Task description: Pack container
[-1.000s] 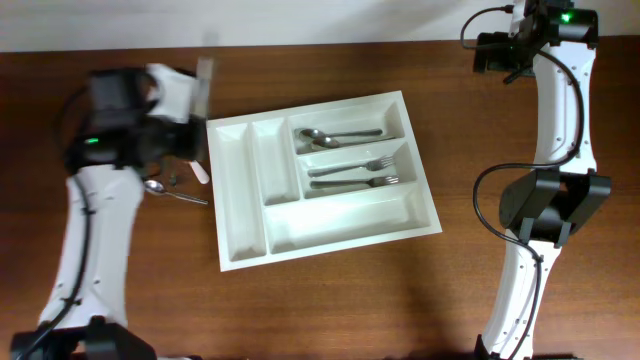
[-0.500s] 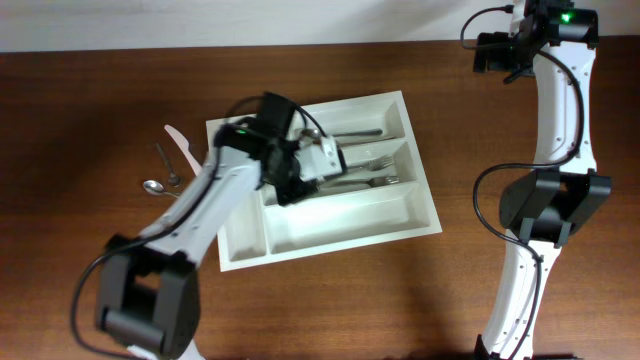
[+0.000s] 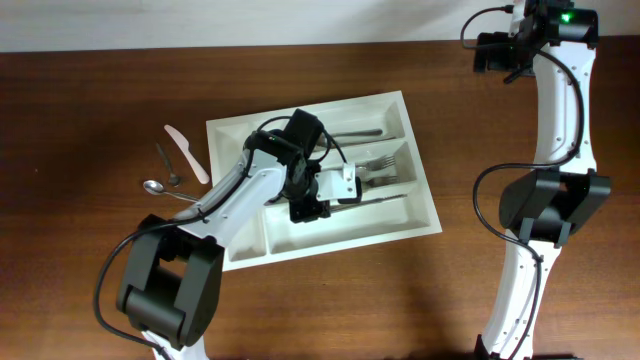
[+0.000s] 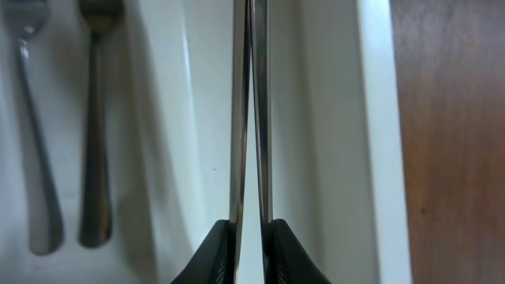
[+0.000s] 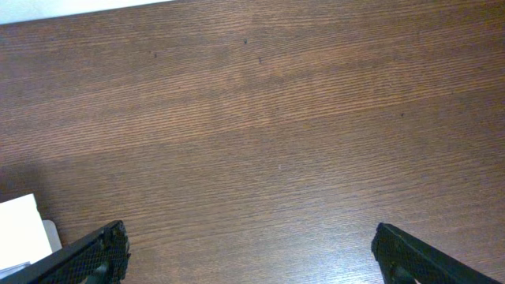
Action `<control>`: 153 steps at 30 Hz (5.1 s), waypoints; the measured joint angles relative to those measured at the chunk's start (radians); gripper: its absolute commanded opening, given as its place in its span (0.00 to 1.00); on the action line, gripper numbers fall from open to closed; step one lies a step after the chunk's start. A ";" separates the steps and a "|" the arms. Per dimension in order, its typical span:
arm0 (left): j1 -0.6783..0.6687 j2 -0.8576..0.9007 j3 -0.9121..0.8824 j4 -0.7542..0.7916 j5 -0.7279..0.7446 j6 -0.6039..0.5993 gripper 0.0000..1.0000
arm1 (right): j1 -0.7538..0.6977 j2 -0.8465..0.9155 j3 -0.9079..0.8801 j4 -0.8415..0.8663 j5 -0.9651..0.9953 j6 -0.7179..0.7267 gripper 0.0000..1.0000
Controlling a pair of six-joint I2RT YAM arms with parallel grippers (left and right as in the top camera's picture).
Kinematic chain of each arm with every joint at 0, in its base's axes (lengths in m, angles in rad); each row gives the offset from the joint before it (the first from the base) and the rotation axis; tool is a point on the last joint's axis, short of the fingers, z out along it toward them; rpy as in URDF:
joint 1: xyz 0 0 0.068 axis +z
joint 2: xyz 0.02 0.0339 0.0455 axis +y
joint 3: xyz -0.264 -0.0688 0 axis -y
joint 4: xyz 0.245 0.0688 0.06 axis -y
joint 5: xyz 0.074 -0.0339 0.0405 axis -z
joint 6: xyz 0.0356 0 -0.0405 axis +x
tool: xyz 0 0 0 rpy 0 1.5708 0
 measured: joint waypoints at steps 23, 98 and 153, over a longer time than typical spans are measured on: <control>0.004 0.000 0.126 0.042 -0.053 -0.027 0.99 | 0.000 0.000 0.000 0.000 0.000 0.000 0.99; 0.686 0.327 0.336 -0.074 -0.416 -1.294 0.81 | 0.000 0.000 0.000 0.000 0.000 -0.001 0.99; 0.686 0.327 0.336 -0.198 -0.424 -1.297 0.33 | 0.000 0.000 0.000 0.000 0.000 -0.001 0.99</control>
